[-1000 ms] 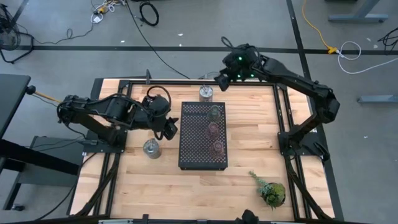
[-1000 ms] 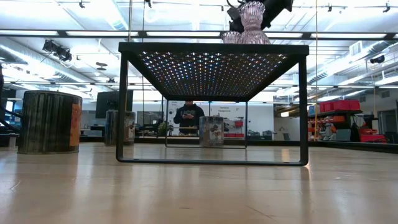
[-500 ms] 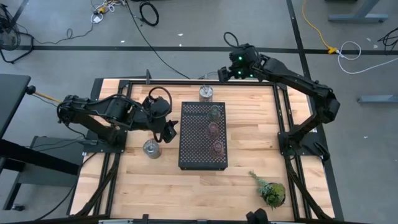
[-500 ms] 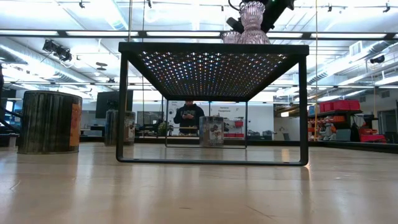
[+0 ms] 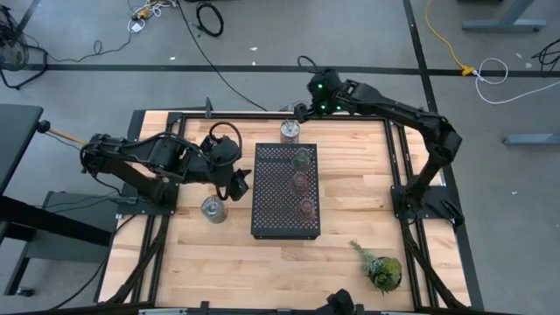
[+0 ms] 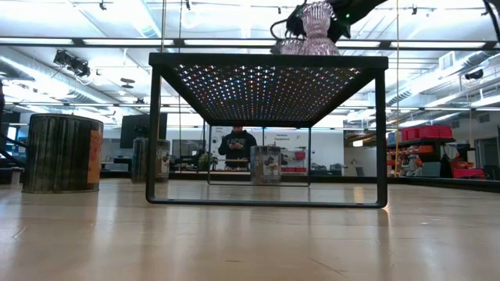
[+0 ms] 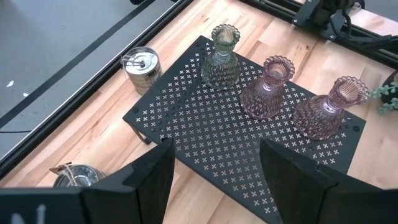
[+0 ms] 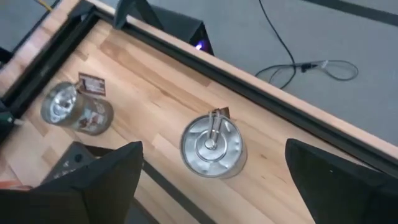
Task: Pick & Place candle stick holders
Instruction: Put the top silver scented candle on the shelf
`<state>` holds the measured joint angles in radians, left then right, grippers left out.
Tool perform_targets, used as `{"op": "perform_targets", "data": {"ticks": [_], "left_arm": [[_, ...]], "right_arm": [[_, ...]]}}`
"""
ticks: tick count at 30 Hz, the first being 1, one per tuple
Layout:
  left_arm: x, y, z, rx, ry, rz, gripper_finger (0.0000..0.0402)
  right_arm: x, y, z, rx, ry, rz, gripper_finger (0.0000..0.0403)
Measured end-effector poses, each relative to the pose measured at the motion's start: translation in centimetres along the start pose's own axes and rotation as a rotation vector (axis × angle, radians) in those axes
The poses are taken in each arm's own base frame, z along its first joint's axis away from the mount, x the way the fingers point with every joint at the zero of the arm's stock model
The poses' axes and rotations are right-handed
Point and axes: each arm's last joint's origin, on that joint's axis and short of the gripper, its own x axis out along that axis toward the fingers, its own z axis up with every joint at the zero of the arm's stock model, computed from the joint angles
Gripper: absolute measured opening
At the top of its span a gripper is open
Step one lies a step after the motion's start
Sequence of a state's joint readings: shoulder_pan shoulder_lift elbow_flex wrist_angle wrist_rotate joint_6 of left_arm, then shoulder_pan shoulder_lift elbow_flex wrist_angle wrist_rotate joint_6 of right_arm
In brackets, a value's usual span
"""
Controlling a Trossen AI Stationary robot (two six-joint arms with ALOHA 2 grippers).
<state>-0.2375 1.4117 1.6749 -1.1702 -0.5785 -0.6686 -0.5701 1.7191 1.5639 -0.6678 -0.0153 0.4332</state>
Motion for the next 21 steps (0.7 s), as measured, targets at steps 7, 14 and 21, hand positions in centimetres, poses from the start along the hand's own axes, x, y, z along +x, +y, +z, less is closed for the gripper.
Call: {"op": "perform_targets", "data": {"ticks": [7,14,21], "left_arm": [[0.0,0.0,0.0,-0.002,-0.002,-0.002,0.0238],[0.0,-0.2,0.2,-0.018,-0.022,-0.018,0.0238],[0.0,-0.3,0.3,-0.026,-0.02,-0.043,0.0238]], "right_arm": [[2.8,0.0,-0.4,-0.048,0.052,0.038,0.0398],[5.0,0.3,-0.4,-0.041,0.046,0.107,0.0399],[5.3,0.8,0.2,-0.105,-0.023,0.141,0.0396]]}}
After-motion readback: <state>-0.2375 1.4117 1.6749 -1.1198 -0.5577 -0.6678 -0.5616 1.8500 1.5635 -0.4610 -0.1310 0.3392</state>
